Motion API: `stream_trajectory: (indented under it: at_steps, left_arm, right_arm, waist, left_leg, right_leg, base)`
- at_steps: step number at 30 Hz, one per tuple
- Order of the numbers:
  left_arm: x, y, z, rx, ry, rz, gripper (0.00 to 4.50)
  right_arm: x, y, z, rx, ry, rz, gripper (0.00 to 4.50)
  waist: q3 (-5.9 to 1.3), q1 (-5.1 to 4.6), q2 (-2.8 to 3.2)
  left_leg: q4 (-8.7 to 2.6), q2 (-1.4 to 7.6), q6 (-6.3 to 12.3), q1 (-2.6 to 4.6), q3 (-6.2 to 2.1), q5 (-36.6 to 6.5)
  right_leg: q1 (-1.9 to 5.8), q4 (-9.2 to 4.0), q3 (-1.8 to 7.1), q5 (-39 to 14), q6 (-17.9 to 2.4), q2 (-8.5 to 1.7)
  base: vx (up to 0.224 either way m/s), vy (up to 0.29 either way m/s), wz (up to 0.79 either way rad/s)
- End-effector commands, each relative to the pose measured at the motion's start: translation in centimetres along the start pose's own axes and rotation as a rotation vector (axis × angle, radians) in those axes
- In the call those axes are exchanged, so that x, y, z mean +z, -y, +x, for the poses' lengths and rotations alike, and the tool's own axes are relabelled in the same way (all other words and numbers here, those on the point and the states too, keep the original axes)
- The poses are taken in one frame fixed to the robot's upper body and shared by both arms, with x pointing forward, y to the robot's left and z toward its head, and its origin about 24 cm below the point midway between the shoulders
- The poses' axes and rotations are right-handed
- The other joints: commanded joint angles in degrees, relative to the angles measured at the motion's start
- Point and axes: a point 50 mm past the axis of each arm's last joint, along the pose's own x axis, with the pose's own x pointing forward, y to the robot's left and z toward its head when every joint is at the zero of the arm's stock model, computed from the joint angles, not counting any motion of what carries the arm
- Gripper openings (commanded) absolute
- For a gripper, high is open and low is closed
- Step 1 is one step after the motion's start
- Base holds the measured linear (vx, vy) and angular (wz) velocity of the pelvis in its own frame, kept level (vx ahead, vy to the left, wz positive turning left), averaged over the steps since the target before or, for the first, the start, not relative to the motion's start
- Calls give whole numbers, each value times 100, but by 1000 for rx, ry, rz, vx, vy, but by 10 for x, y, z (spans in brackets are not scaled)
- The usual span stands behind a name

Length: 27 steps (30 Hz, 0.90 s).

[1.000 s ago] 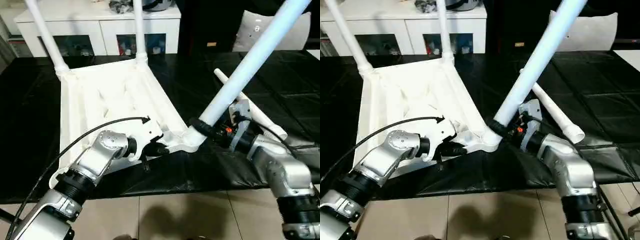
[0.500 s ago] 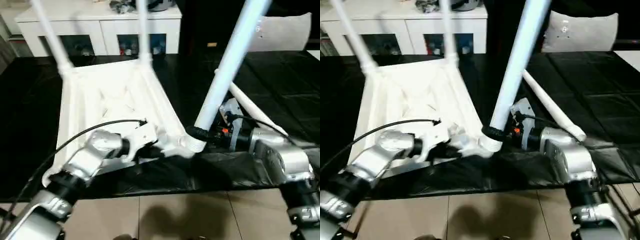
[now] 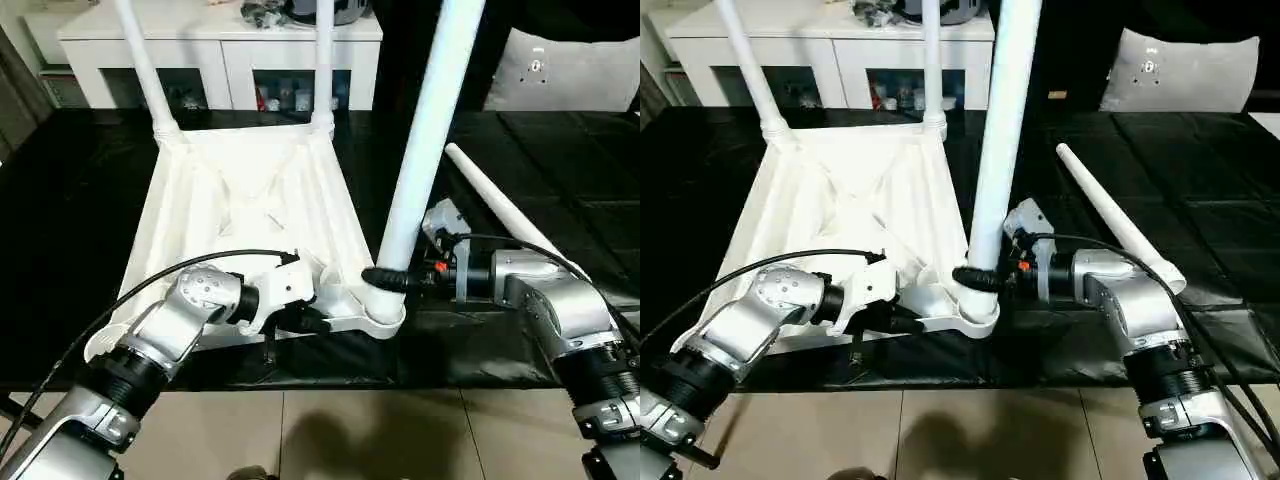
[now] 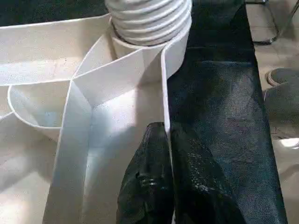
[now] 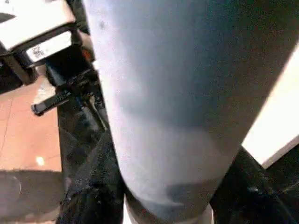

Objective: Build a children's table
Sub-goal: Insert table leg to table base

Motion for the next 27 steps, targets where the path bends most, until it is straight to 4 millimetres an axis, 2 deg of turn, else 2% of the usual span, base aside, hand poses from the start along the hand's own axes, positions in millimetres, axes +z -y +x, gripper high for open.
stream_trajectory:
  at_steps: [1, 4, 8, 16, 22, 27]
  left_arm:
    - [-2, 3, 7, -33, -44, 26, 0]
    - [-2, 3, 6, -35, -45, 29, 0]
    - [-1, 4, 6, -42, -38, 32, 0]
    - [1, 5, 7, -50, -18, 28, 0]
    - [3, 2, 9, -12, 19, -18, 0]
    - [3, 1, 10, 0, 26, -28, 0]
  right_arm:
    - [-6, -2, 3, 20, -38, 13, 190]
    - [-7, -1, 1, 13, -47, 8, 190]
    - [-8, 1, 1, 0, -54, 4, 190]
    - [-13, 2, 5, -2, 50, 112, 189]
    - [-35, 0, -5, -59, 196, 260, 189]
    - [-55, -5, -9, -122, 226, 296, 189]
  waist:
    - [-346, -28, -54]
    - [-349, -26, -57]
    - [-358, -28, -51]
    - [-358, -30, -33]
    - [-373, 6, -19]
    - [-351, 9, 13]
  left_leg:
    - [-448, 315, 113, 64, -101, -1556]
    - [-450, 315, 100, 69, -105, -1574]
    - [-452, 321, 121, 56, -105, -1498]
    - [-453, 323, 116, 54, -105, -1545]
    - [-449, 325, 137, 59, -94, -1501]
    - [-473, 319, 90, 64, -112, -1732]
  right_leg:
    - [263, -444, 310, -2156, -987, -383]
    - [261, -452, 311, -2243, -950, -385]
    - [265, -426, 311, -1995, -1028, -377]
    - [268, -425, 310, -1937, -1088, -377]
    - [268, -431, 305, -1820, -1129, -380]
    - [257, -477, 292, -2134, -1019, -387]
  base:
    - [0, 0, 0]
    - [0, 0, 0]
    - [0, 0, 0]
    - [0, 0, 0]
    - [0, 0, 0]
    - [0, 0, 0]
